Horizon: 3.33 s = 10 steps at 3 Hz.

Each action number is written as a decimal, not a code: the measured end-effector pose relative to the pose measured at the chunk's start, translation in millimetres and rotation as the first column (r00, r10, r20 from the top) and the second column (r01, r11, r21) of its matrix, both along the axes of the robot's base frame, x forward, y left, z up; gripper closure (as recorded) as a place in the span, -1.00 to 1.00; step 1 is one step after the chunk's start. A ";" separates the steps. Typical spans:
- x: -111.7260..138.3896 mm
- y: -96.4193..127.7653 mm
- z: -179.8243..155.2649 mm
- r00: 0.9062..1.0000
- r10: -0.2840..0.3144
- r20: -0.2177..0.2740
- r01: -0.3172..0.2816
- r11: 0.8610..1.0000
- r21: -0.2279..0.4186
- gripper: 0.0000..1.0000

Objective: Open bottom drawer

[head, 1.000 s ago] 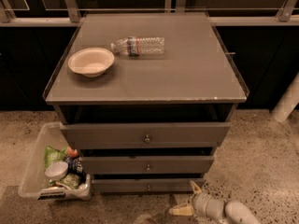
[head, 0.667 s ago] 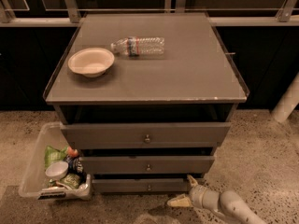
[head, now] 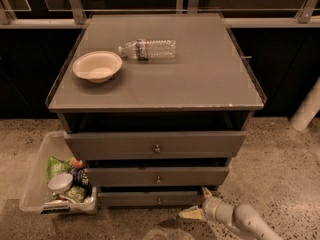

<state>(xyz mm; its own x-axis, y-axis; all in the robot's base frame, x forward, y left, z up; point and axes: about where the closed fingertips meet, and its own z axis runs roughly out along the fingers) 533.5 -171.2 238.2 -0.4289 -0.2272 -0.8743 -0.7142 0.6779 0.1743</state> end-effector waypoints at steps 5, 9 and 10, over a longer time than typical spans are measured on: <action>46.0 -3.6 -45.7 0.999 -0.007 -0.054 0.004 0.999 -0.046 -1.00; -67.8 -14.1 -22.1 0.948 0.023 -0.316 -0.061 0.992 -0.111 -1.00; -68.8 -14.0 -21.8 0.948 0.022 -0.319 -0.059 0.992 -0.108 -1.00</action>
Offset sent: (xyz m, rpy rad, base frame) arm 0.0795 -0.0270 -0.0608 -0.0061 0.0287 -0.0982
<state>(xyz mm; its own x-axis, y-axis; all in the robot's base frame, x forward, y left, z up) 464.6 -185.2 216.4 -0.6676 -0.3409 -0.6619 -0.6622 0.6782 0.3187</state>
